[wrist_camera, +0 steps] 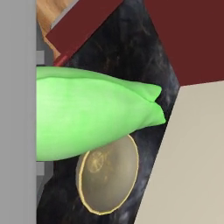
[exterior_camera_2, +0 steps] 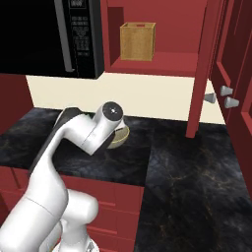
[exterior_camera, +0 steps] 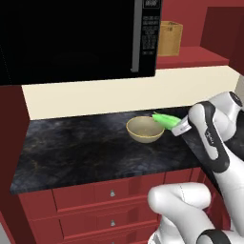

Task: Pick the corn from the cabinet and place it in the bowl. Then pick the bowl and place it in the sink. Then turn on the sink facuet.

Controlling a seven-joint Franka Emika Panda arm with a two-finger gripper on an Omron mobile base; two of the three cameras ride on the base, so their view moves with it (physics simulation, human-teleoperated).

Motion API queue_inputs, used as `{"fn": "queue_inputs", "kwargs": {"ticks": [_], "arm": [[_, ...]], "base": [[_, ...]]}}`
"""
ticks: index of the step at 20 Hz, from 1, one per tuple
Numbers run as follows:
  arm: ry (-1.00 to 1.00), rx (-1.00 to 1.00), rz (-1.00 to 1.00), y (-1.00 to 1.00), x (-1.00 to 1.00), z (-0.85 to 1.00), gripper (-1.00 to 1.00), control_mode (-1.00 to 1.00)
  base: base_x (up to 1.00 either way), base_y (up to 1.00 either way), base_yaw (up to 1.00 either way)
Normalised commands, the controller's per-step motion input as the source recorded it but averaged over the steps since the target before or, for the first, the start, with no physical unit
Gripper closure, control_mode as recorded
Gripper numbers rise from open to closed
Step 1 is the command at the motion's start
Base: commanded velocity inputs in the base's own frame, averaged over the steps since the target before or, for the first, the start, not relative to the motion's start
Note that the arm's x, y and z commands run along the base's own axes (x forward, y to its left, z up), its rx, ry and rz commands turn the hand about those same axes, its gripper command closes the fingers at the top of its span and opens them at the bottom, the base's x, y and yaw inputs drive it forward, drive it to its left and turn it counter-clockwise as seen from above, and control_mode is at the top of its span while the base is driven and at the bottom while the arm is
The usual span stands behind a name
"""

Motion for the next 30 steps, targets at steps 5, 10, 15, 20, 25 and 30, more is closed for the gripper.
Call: {"fn": "queue_inputs", "kwargs": {"ticks": [5,10,15,20,25,30], "arm": [[0.1,-0.03,0.08,0.0,0.98,-0.28,1.0,-1.0],[0.06,-0.01,0.07,0.0,1.0,-0.31,1.0,-1.0],[0.02,-0.03,0.11,0.0,1.0,-0.46,1.0,-1.0],[0.0,-0.03,0.1,0.0,0.91,-0.48,1.0,-1.0],[0.0,-0.03,0.07,-0.02,0.84,-0.4,1.0,-1.0],[0.0,-0.04,0.04,-0.09,0.69,-0.47,1.0,-1.0]], "base": [[0.0,0.0,0.0],[0.0,0.0,0.0],[0.0,0.0,0.0],[0.0,0.0,0.0],[0.0,0.0,0.0],[0.0,0.0,0.0]]}}
